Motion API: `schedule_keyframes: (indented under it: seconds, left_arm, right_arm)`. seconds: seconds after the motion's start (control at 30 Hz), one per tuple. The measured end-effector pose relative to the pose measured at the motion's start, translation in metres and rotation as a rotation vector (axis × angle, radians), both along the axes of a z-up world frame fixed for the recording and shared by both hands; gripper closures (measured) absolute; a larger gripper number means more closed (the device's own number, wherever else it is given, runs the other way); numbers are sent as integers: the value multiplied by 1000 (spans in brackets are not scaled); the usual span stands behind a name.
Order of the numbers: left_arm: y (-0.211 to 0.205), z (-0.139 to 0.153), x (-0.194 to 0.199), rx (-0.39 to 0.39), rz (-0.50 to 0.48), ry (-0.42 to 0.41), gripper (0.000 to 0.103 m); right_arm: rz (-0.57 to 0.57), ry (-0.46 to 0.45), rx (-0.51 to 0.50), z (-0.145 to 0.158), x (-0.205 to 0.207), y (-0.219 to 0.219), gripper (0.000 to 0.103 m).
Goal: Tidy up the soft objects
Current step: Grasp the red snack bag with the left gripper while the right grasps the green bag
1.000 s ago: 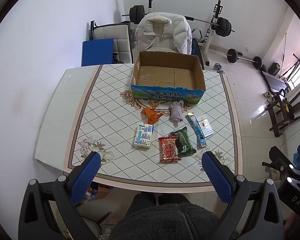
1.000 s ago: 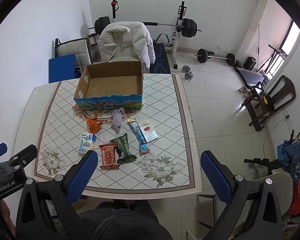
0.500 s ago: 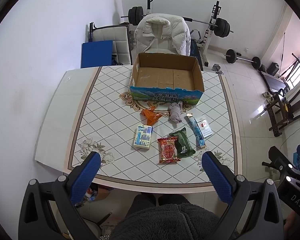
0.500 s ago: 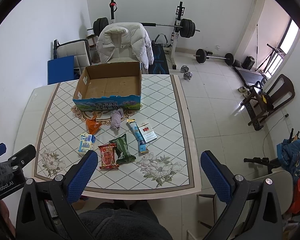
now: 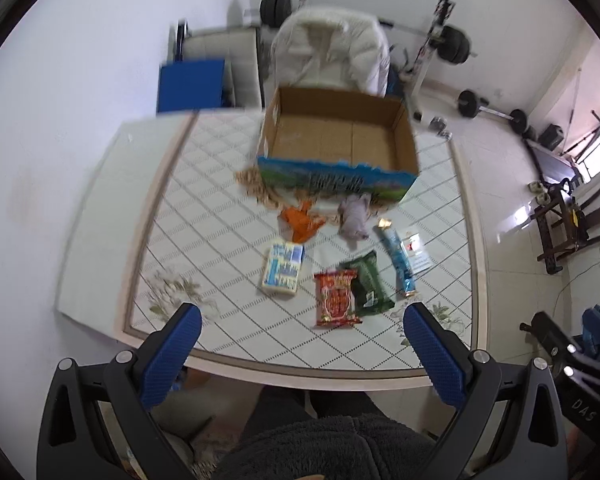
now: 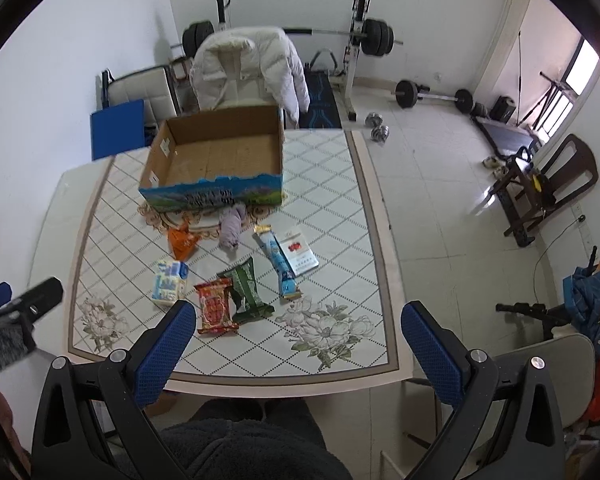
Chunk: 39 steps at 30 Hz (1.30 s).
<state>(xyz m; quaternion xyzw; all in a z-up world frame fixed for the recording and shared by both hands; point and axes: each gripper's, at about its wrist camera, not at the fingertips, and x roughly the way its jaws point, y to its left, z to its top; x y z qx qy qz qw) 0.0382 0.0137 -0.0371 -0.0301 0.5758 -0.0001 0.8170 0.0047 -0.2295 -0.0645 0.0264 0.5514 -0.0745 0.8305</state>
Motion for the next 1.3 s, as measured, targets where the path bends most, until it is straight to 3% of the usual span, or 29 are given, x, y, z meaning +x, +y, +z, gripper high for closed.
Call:
schedule_keyframes:
  seconds: [0.17, 0.37, 0.53, 0.63, 0.67, 0.73, 0.77, 0.97, 1.1, 1.17, 1.2, 1.27, 1.3]
  left_arm:
    - [13, -83, 43, -27, 46, 143, 0]
    - [8, -194, 71, -7, 49, 347, 2]
    - [9, -255, 81, 0, 62, 428, 8]
    - [10, -276, 88, -16, 70, 455, 8]
    - [8, -282, 90, -15, 70, 467, 8]
    - [2, -293, 92, -32, 57, 484, 8]
    - [-2, -298, 93, -36, 48, 494, 8]
    - [-31, -334, 93, -101, -6, 577, 8]
    - [-51, -362, 95, -85, -39, 618, 8]
    - [-56, -369, 97, -72, -49, 615, 25]
    - [-59, -369, 97, -46, -56, 606, 27]
    - [-65, -365, 99, 7, -88, 568, 43]
    - [-68, -364, 99, 11, -98, 556, 57]
  right_arm:
    - [14, 135, 62, -86, 48, -9, 0]
    - [85, 286, 136, -216, 108, 8, 0]
    - [115, 443, 189, -319, 150, 34, 2]
    - [107, 522, 226, -366, 166, 43, 17]
    - [107, 550, 236, -378, 168, 45, 31]
    - [102, 561, 268, -385, 168, 46, 42]
    - [105, 559, 261, -384, 168, 46, 59]
    - [39, 591, 232, -383, 145, 18, 62]
    - [-20, 610, 259, -397, 133, 6, 60]
    - [-36, 607, 276, -406, 130, 6, 58]
    - [-41, 606, 279, -409, 129, 6, 58]
    - [-36, 604, 266, -418, 127, 11, 58]
    - [-35, 604, 260, -415, 126, 5, 58]
